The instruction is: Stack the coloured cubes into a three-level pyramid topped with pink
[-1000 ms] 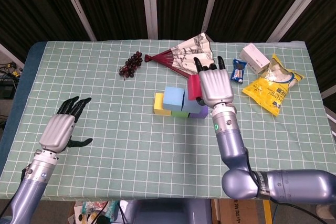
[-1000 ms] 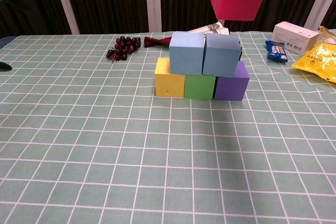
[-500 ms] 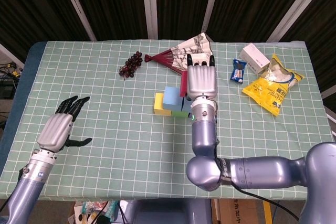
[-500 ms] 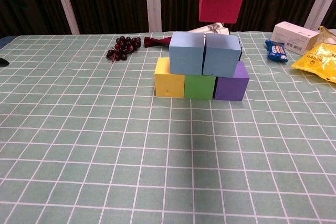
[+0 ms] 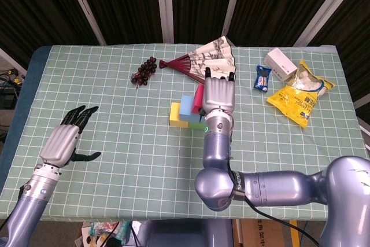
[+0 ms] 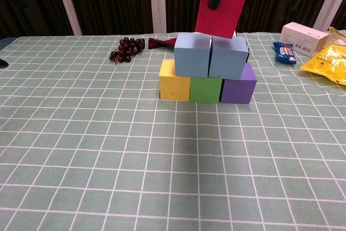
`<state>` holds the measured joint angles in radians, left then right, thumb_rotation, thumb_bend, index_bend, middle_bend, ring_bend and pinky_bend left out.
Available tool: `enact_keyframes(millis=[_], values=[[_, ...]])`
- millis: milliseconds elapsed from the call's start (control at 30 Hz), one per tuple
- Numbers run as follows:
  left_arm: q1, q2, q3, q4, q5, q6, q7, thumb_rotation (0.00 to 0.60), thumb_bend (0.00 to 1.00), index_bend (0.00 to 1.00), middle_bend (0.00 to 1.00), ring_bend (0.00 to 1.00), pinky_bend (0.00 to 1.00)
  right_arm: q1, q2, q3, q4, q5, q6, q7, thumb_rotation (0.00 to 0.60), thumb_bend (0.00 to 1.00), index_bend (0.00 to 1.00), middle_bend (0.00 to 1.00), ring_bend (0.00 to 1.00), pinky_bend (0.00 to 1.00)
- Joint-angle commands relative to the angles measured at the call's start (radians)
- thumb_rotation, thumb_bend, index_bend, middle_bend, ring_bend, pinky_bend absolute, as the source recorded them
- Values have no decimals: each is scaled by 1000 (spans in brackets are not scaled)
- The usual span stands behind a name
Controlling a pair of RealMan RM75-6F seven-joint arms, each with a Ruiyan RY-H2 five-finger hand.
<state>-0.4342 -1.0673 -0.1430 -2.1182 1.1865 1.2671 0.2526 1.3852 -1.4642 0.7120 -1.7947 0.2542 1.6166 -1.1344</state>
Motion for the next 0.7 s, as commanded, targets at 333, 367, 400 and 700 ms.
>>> enact_keyframes(millis=[333, 367, 400, 700], values=[[1, 3, -5, 5, -5, -5, -11, 600, 122, 0, 99, 0, 0, -4, -36, -12, 33, -31, -34, 10, 600, 236, 22, 499, 243, 0], [1, 3, -5, 5, -6, -6, -12, 600, 122, 0, 99, 0, 0, -6, -37, -17, 36, -41, -41, 9, 600, 236, 22, 499, 243, 0], [1, 4, -6, 6, -7, -7, -13, 600, 122, 0, 99, 0, 0, -8, -38, -23, 37, -50, -48, 8, 600, 236, 22, 499, 243, 0], [-1, 2, -6, 9, -11, -12, -13, 600, 123, 0, 99, 0, 0, -19, -34, -39, 39, -72, -85, -5, 600, 236, 22, 499, 243, 0]])
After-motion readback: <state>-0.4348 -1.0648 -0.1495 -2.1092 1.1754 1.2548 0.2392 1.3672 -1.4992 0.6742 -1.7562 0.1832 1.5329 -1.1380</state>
